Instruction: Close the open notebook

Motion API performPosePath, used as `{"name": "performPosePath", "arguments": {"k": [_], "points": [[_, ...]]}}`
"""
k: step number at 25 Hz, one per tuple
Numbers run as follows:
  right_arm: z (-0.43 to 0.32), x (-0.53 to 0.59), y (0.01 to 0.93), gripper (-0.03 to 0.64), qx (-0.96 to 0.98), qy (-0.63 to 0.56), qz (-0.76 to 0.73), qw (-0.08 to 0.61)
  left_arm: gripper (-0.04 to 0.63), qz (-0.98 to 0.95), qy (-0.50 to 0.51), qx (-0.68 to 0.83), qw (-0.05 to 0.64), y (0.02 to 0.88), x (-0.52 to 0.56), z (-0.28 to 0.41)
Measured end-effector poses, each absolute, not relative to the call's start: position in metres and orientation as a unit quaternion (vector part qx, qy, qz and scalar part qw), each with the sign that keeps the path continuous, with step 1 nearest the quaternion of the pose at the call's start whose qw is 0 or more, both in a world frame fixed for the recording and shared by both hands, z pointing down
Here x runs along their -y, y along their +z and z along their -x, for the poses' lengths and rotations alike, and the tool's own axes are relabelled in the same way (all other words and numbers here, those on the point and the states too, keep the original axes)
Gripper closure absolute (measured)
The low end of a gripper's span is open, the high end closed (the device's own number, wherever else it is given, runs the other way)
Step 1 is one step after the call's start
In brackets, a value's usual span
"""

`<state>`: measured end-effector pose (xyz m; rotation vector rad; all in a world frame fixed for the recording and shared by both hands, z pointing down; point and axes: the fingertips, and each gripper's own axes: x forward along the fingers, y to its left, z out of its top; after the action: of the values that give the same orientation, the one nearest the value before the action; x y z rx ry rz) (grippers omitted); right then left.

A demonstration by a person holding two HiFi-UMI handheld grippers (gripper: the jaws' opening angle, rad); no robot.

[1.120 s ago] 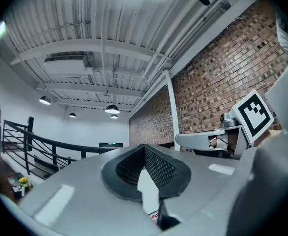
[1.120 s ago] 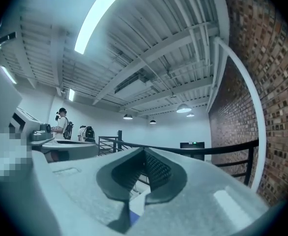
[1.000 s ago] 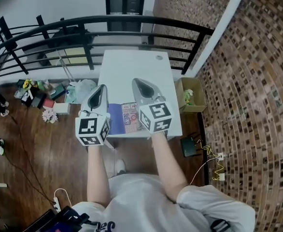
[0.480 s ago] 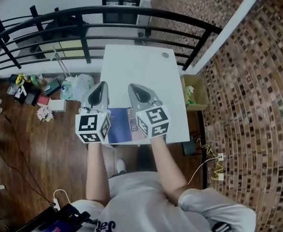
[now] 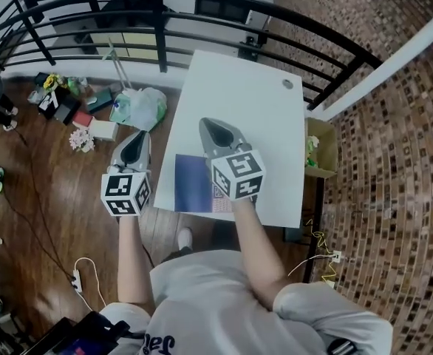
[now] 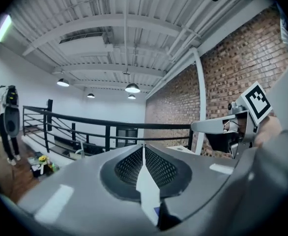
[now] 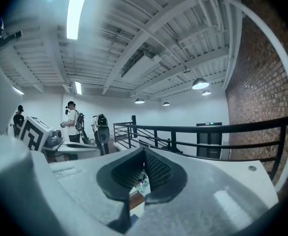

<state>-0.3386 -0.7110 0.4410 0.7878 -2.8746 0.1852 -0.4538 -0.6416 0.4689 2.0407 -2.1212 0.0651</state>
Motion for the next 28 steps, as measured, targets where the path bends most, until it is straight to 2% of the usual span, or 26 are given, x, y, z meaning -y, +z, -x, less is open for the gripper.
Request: {"name": "performPosePath", "arguments": {"k": [4, 9, 18, 24, 28], "points": [[0.351, 0.702, 0.47, 0.625, 0.962, 0.092, -0.24, 0.097, 0.558, -0.668, 0.013, 0.725, 0.165, 0.519, 0.616, 0.468], [0.351, 0.698, 0.503, 0.624, 0.958, 0.12, -0.234, 0.117, 0.523, -0.672, 0.047, 0.705, 0.223, 0.578, 0.601, 0.462], [0.325, 0.697, 0.554, 0.625, 0.942, 0.156, -0.256, 0.149, 0.491, -0.696, 0.079, 0.644, 0.306, 0.658, 0.592, 0.409], [0.299, 0.705, 0.579, 0.625, 0.93, 0.176, -0.281, 0.157, 0.43, -0.696, 0.141, 0.608, 0.356, 0.703, 0.59, 0.38], [0.289, 0.703, 0.593, 0.625, 0.924, 0.187, -0.29, 0.162, 0.422, -0.687, 0.144, 0.59, 0.398, 0.724, 0.587, 0.37]]}}
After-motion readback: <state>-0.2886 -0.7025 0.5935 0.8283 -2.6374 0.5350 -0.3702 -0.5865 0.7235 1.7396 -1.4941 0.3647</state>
